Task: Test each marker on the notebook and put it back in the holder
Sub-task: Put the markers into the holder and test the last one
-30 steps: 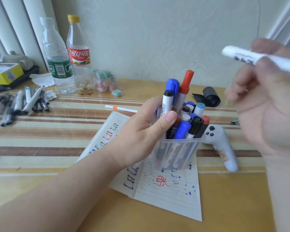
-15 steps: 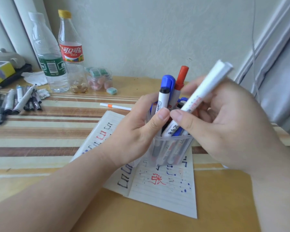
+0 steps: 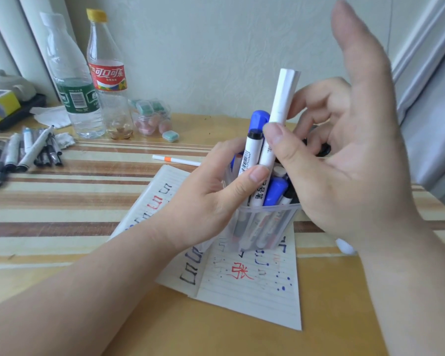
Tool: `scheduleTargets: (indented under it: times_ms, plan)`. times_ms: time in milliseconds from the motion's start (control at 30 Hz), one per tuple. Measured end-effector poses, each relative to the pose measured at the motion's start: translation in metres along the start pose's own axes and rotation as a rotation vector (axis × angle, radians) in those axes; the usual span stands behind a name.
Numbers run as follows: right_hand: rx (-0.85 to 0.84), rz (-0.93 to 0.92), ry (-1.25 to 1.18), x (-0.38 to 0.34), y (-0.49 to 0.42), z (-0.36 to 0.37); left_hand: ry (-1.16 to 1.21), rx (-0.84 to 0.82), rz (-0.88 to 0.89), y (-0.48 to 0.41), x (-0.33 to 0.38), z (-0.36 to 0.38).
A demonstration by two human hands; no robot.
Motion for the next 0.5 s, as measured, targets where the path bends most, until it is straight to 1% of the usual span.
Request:
scheduleTargets:
  times_ms: [133, 233, 367, 500]
  plan:
    - [-0.003, -0.031, 0.080, 0.002, -0.012, 0.002, -0.001, -0.014, -0.008, 0.000, -0.001, 0.000]
    - [-0.007, -0.049, 0.039, 0.003, -0.011, -0.001, -0.003, -0.027, -0.013, 0.001, 0.001, -0.001]
    - [-0.024, -0.144, -0.023, -0.007, 0.003, -0.003, -0.064, -0.017, 0.006, 0.003, 0.002, -0.001]
    - [0.033, -0.089, -0.062, 0.005, -0.003, -0.002, -0.073, -0.003, 0.019, 0.003, 0.004, -0.002]
Point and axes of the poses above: each hand's wrist, its own y-axis away from the middle knuckle, its own z-axis out of the palm, x = y × z, the point moved 7 cm from there along -y, towards the middle knuckle, and after that the axes turned 8 degrees about -y, right-handed, at the moved point
